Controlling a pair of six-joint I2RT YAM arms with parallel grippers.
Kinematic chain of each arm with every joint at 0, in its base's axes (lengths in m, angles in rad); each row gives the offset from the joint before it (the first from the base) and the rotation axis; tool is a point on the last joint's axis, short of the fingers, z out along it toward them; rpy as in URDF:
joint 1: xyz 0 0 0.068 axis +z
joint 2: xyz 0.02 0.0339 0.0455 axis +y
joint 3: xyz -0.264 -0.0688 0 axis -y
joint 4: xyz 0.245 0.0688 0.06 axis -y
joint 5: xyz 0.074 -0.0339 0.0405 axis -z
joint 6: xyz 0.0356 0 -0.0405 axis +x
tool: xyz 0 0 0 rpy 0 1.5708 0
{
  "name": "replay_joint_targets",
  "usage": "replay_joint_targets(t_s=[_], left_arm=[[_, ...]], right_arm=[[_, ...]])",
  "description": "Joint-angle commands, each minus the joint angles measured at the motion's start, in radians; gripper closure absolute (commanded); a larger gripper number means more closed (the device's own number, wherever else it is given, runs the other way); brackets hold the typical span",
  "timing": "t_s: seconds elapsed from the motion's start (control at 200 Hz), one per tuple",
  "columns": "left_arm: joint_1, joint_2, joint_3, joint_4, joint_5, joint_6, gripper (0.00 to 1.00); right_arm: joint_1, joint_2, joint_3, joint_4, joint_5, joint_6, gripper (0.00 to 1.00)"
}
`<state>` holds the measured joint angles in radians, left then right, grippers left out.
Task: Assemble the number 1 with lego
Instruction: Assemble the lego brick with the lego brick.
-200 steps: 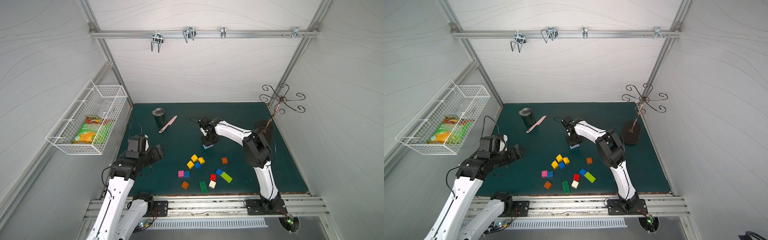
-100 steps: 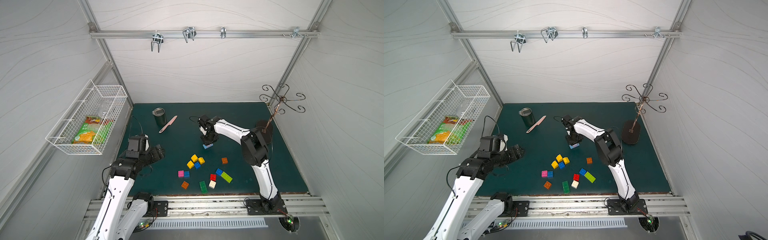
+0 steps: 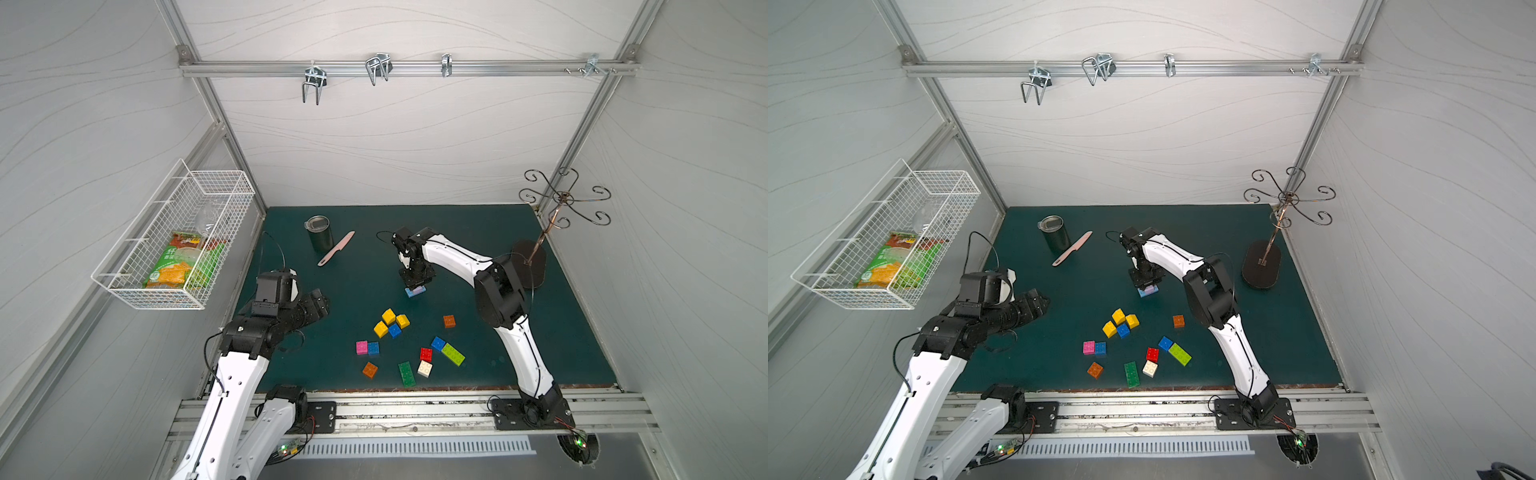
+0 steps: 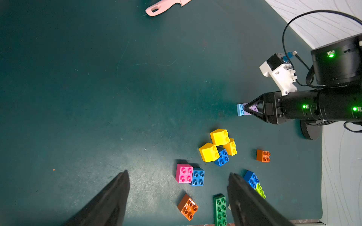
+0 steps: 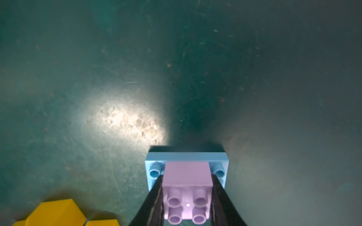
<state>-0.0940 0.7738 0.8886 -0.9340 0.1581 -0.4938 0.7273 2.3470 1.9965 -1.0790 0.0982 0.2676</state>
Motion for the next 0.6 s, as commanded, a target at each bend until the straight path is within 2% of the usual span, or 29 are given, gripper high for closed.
replay_joint_targets(t_s=[0.0, 0.25, 0.39, 0.595], left_arm=[[-0.003, -0.012, 0.008, 0.043, 0.008, 0.001, 0.16], [-0.003, -0.025, 0.006, 0.046, 0.020, 0.001, 0.16], [-0.003, -0.036, 0.004, 0.049, 0.027, 0.003, 0.15], [-0.003, -0.045, 0.004, 0.051, 0.039, 0.004, 0.15]], right_arm=[[-0.003, 0.147, -0.095, 0.008, -0.011, 0.142, 0.94], [0.010, 0.056, -0.138, 0.021, -0.101, 0.333, 0.88], [0.035, 0.051, -0.096, -0.014, -0.093, 0.376, 0.73], [0.034, -0.004, -0.069, -0.052, -0.075, 0.411, 0.57]])
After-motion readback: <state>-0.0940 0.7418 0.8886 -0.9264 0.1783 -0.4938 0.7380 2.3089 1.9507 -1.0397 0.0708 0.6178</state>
